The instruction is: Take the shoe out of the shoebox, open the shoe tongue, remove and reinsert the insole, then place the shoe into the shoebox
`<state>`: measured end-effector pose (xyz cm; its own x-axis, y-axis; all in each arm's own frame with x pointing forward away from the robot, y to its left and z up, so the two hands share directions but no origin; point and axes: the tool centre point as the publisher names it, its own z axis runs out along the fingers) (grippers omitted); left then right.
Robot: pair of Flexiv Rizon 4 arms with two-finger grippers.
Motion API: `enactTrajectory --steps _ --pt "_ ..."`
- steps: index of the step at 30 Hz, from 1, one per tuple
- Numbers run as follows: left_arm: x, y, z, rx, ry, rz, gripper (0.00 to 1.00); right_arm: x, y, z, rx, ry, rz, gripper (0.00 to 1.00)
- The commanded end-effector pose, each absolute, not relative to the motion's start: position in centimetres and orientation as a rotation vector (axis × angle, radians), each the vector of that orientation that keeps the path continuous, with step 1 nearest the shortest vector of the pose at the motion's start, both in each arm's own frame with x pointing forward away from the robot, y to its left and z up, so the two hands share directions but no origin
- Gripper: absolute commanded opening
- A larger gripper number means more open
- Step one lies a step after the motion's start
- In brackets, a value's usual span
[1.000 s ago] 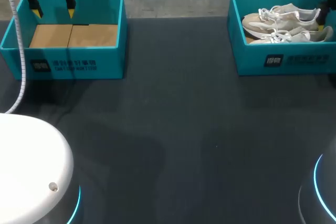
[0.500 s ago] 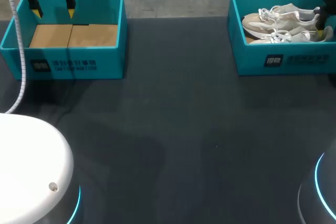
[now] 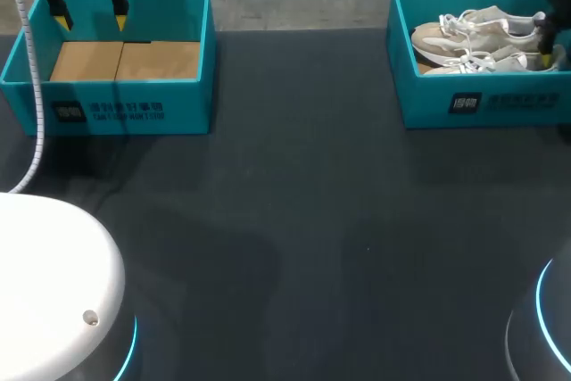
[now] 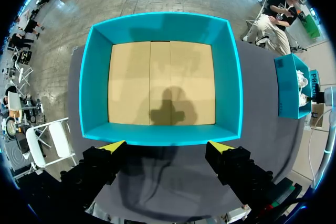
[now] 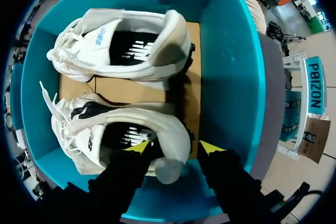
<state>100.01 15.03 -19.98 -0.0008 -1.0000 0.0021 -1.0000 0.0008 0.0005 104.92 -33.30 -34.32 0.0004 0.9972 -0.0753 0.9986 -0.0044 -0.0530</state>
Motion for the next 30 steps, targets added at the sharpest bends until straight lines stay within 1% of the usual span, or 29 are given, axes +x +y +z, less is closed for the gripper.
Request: enactTrajectory --steps 1,5,7,9,11,14,15,18,20,21,23,26,28,29,30 --pt "100.0 15.0 -20.0 2.219 -2.221 0.001 1.00 105.1 -33.6 -34.7 2.221 2.205 -0.143 0.56" --pt "100.0 15.0 -20.0 2.219 -2.221 0.001 1.00 105.1 -33.6 -35.1 2.232 2.207 -0.149 0.59" --pt "100.0 15.0 -20.0 2.219 -2.221 0.001 1.00 105.1 -33.6 -35.4 2.233 2.211 -0.150 0.58" --pt "100.0 15.0 -20.0 2.219 -2.221 0.001 1.00 105.2 -33.5 -35.6 2.236 2.215 -0.151 0.60" --pt "100.0 15.0 -20.0 2.219 -2.221 0.001 1.00 105.1 -33.5 -35.7 2.239 2.216 -0.151 0.59" --pt "100.0 15.0 -20.0 2.219 -2.221 0.001 1.00 105.0 -33.5 -36.0 2.246 2.215 -0.148 0.66" --pt "100.0 15.0 -20.0 2.219 -2.221 0.001 1.00 105.0 -33.6 -36.0 2.247 2.215 -0.148 0.67" --pt "100.0 15.0 -20.0 2.219 -2.221 0.001 1.00 104.9 -33.6 -36.3 2.256 2.213 -0.146 0.58" --pt "100.0 15.0 -20.0 2.219 -2.221 0.001 1.00 104.9 -33.6 -36.5 2.263 2.214 -0.144 0.57" --pt "100.0 15.0 -20.0 2.219 -2.221 0.001 1.00 104.9 -33.6 -36.6 2.265 2.214 -0.144 0.55" --pt "100.0 15.0 -20.0 2.219 -2.221 0.001 1.00 104.9 -33.5 -36.7 2.267 2.216 -0.144 0.53" --pt "100.0 15.0 -20.0 2.219 -2.221 0.001 1.00 104.9 -33.5 -37.0 2.271 2.218 -0.144 0.57" --pt "100.0 15.0 -20.0 2.219 -2.221 0.001 1.00 104.9 -33.6 -37.2 2.276 2.218 -0.146 0.56" --pt "100.0 15.0 -20.0 2.219 -2.221 0.001 1.00 104.9 -33.6 -37.2 2.278 2.219 -0.146 0.56" --pt "100.0 15.0 -20.0 2.219 -2.221 0.001 1.00 104.9 -33.6 -37.3 2.278 2.219 -0.147 0.50"
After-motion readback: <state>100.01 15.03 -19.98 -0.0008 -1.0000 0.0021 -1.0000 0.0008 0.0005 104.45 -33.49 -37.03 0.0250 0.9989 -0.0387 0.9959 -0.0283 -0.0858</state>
